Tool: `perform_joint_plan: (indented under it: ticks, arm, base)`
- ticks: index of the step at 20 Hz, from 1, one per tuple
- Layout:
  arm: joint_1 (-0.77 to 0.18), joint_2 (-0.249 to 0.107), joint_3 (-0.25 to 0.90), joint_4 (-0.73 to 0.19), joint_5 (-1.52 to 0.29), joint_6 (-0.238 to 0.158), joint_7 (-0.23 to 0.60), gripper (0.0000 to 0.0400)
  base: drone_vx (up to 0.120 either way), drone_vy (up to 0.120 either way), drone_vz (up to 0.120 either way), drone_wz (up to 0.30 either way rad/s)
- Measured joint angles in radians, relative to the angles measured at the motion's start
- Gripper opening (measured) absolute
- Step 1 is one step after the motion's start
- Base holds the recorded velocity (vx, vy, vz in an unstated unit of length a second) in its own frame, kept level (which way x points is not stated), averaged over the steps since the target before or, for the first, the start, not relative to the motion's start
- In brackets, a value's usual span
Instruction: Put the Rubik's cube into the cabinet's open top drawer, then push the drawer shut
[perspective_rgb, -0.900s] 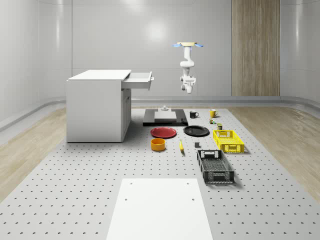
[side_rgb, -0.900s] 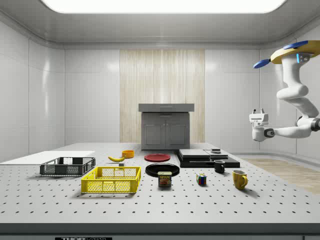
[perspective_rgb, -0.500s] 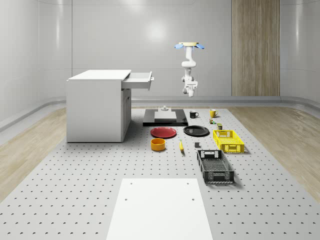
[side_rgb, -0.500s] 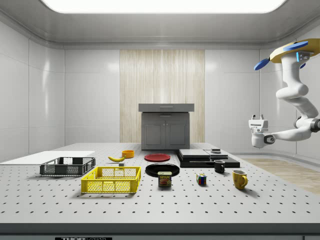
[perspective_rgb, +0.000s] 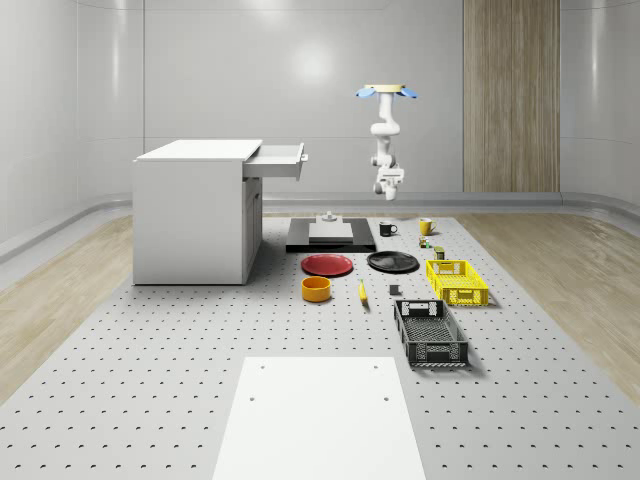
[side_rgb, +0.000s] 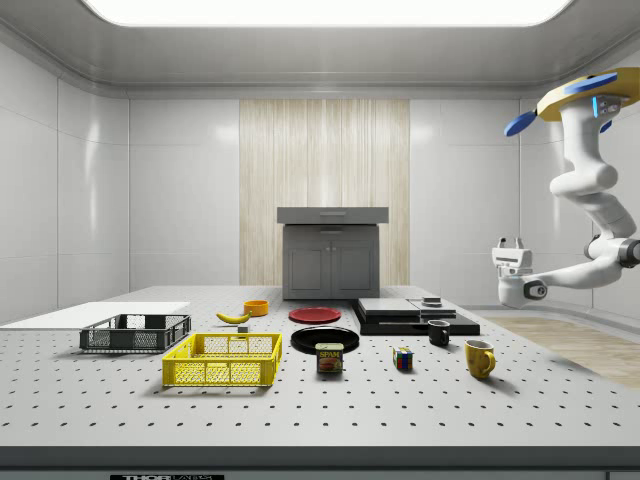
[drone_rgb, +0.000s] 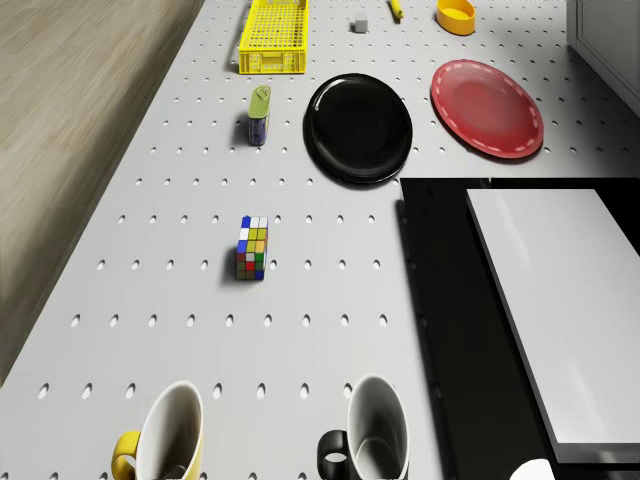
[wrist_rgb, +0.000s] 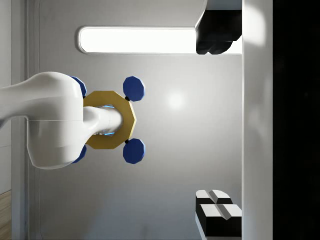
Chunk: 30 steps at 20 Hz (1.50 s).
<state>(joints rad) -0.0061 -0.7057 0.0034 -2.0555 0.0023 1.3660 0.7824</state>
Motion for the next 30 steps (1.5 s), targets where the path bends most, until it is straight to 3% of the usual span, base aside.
perform_joint_plan:
  ticks: [30]
  arm:
    - [-0.005, -0.007, 0.008, 0.004, -0.007, 0.011, 0.000, 0.0400]
  base:
    - [0.120, 0.120, 0.000, 0.000]
